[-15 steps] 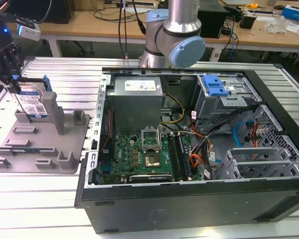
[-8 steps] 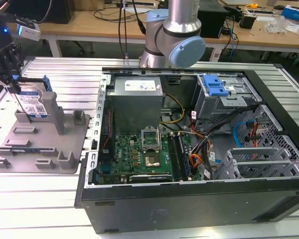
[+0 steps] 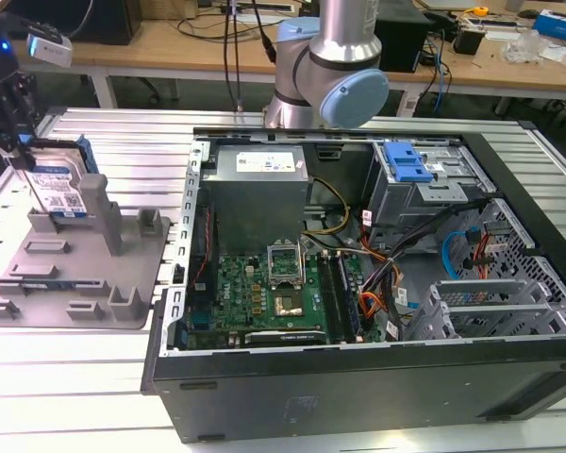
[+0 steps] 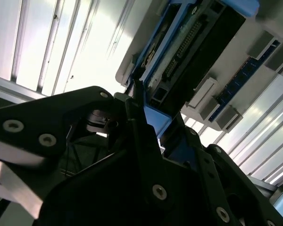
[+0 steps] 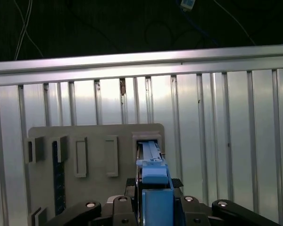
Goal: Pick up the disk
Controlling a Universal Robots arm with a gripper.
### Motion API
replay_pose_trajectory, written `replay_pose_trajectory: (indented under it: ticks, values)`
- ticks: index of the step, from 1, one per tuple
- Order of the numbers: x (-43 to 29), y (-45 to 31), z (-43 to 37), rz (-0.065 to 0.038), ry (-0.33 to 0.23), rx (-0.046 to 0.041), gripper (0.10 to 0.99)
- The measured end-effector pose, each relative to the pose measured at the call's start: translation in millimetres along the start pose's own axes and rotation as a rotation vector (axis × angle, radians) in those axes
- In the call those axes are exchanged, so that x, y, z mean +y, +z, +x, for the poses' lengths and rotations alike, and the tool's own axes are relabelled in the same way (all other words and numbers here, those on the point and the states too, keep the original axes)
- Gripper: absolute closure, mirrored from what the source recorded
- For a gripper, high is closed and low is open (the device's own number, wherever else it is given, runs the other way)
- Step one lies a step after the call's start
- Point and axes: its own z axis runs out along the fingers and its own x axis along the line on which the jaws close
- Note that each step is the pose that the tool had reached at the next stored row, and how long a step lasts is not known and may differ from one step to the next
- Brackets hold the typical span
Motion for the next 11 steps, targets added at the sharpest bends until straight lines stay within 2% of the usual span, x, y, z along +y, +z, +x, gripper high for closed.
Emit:
replay_pose_trajectory:
  ticks: [1, 2, 4, 5, 6, 8, 9, 10, 11]
  values:
    - [0.0, -6.1, 0.1, 0.000, 0.000, 0.0003, 0.718]
    - [0.0, -16.6, 0.2, 0.000, 0.000, 0.0004, 0.718]
    - [0.1, -32.3, 0.4, 0.000, 0.000, 0.0006, 0.718]
    - [0.1, -37.0, 0.4, 0.000, 0.000, 0.0005, 0.718]
    - [0.1, -45.9, 0.5, 0.000, 0.000, 0.0006, 0.718]
    - [0.1, -56.2, 0.6, 0.000, 0.000, 0.0007, 0.718]
    - [0.1, -66.0, 0.7, 0.000, 0.000, 0.0007, 0.718]
    - [0.2, -79.6, 0.9, 0.000, 0.000, 0.0007, 0.718]
    - [0.1, -85.8, 0.9, 0.000, 0.000, 0.0006, 0.718]
